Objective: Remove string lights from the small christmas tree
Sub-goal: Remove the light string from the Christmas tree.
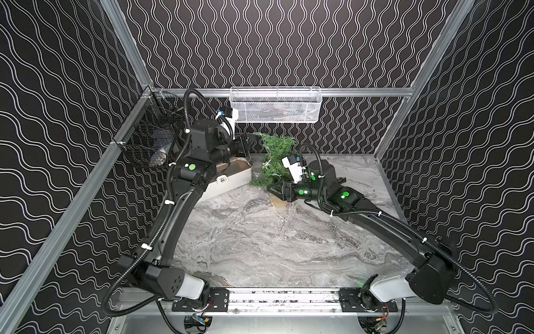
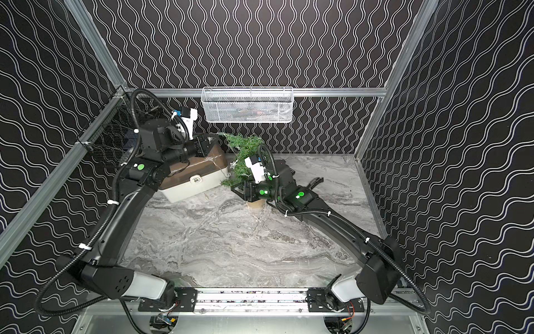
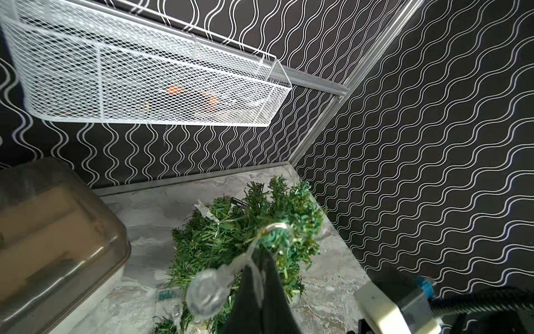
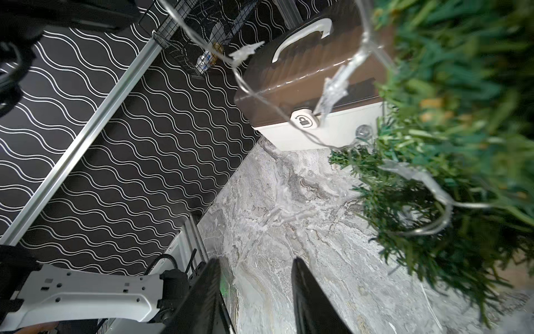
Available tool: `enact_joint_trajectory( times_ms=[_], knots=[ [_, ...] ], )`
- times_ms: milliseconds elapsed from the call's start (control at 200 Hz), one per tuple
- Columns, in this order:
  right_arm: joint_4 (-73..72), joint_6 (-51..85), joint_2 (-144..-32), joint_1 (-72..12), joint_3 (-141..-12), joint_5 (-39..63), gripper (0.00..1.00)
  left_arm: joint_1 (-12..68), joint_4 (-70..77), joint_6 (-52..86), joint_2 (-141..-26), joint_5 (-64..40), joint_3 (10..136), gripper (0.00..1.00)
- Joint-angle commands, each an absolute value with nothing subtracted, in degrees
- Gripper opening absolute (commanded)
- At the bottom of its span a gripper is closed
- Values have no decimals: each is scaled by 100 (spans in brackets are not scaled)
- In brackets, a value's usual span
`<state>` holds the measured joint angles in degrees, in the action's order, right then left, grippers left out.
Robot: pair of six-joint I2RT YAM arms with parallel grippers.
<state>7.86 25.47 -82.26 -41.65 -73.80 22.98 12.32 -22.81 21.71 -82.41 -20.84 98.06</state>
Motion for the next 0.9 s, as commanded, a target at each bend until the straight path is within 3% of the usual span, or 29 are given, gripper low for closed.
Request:
enact_joint_trajectory(
  times_ms=[0,390,646,896],
  knots=[
    [759,2520,-8148,-4140,-7332,2293,41,1167,-2402,1868,-8346,-1728,10062,0],
    [801,2532,-8102,-4129,-7241,2263,40,1139,-2457,1887,-9348,-2142,11067,0],
    [846,2479,-8096,-4097,-7260,2302,40,1129,-3006,1480,-9849,-1874,11803,0],
    [801,2470,-8112,-4034,-7218,2341,40,1129,-2309,1785,-9322,-2392,10545,3]
  ],
)
